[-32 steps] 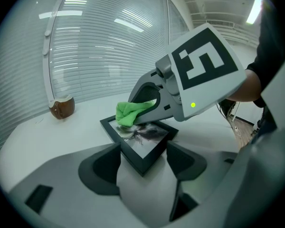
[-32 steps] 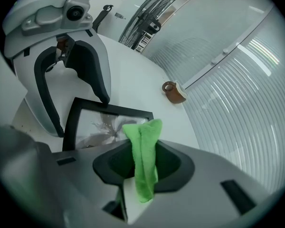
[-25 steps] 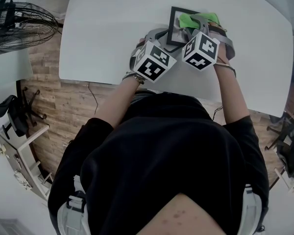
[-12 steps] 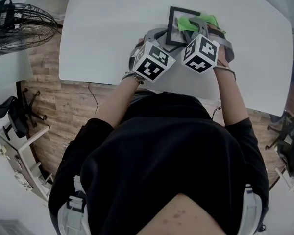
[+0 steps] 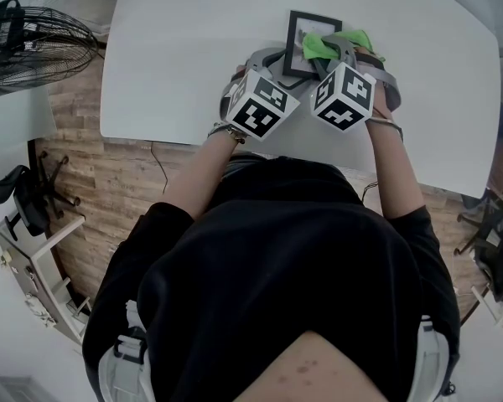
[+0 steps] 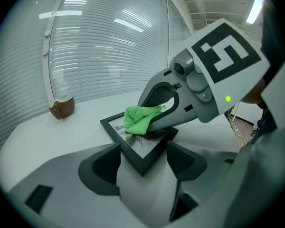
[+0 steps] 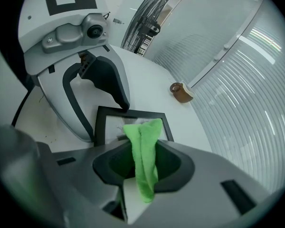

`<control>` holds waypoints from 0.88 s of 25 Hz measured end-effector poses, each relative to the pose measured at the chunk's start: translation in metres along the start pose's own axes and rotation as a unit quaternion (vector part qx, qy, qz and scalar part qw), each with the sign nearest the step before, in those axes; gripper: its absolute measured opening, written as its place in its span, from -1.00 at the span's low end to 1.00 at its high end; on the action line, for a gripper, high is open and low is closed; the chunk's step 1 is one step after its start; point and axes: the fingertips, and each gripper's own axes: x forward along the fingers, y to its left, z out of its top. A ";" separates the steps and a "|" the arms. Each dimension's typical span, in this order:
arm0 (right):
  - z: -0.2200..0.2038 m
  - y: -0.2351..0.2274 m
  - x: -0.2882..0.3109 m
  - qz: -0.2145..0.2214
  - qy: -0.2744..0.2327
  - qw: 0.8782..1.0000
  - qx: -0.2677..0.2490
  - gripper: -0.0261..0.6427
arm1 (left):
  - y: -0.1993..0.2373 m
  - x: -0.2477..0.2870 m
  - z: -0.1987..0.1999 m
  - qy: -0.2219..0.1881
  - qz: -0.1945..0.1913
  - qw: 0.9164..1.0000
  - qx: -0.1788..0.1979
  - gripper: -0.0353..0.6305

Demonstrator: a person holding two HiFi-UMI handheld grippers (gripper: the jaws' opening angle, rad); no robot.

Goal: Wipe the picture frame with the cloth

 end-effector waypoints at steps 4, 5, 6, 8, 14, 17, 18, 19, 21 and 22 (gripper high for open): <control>0.000 0.006 -0.003 0.013 0.000 1.000 0.001 -0.58 | 0.000 0.000 -0.001 0.000 0.000 1.000 0.000 0.05; 0.000 0.007 -0.004 0.017 0.001 1.000 0.000 -0.58 | -0.001 0.000 -0.001 0.000 0.000 1.000 0.001 0.05; 0.000 0.009 -0.005 0.021 0.000 1.000 -0.001 -0.58 | -0.001 0.000 -0.001 0.000 0.000 1.000 0.001 0.05; 0.000 0.012 -0.007 0.028 -0.001 1.000 -0.002 -0.58 | -0.001 0.000 -0.001 -0.001 0.001 1.000 0.001 0.05; 0.000 0.019 -0.011 0.046 -0.003 0.999 0.005 -0.58 | -0.001 0.001 -0.002 0.000 0.001 1.000 0.001 0.05; -0.001 0.023 -0.013 0.061 -0.003 0.998 0.008 -0.58 | -0.001 0.001 -0.001 0.000 0.001 1.000 0.001 0.05; 0.000 0.024 -0.014 0.067 -0.003 0.998 0.008 -0.58 | 0.000 0.001 -0.001 0.000 0.001 1.000 0.001 0.05; 0.000 0.025 -0.015 0.074 -0.003 0.997 0.008 -0.58 | 0.000 0.001 -0.001 0.000 0.001 1.000 0.001 0.05; 0.000 0.028 -0.017 0.089 -0.003 0.996 0.009 -0.58 | -0.001 0.001 -0.001 0.001 0.001 1.000 0.001 0.05; 0.000 0.029 -0.018 0.097 -0.002 0.995 0.010 -0.59 | -0.001 0.001 -0.001 0.001 0.000 1.000 0.001 0.05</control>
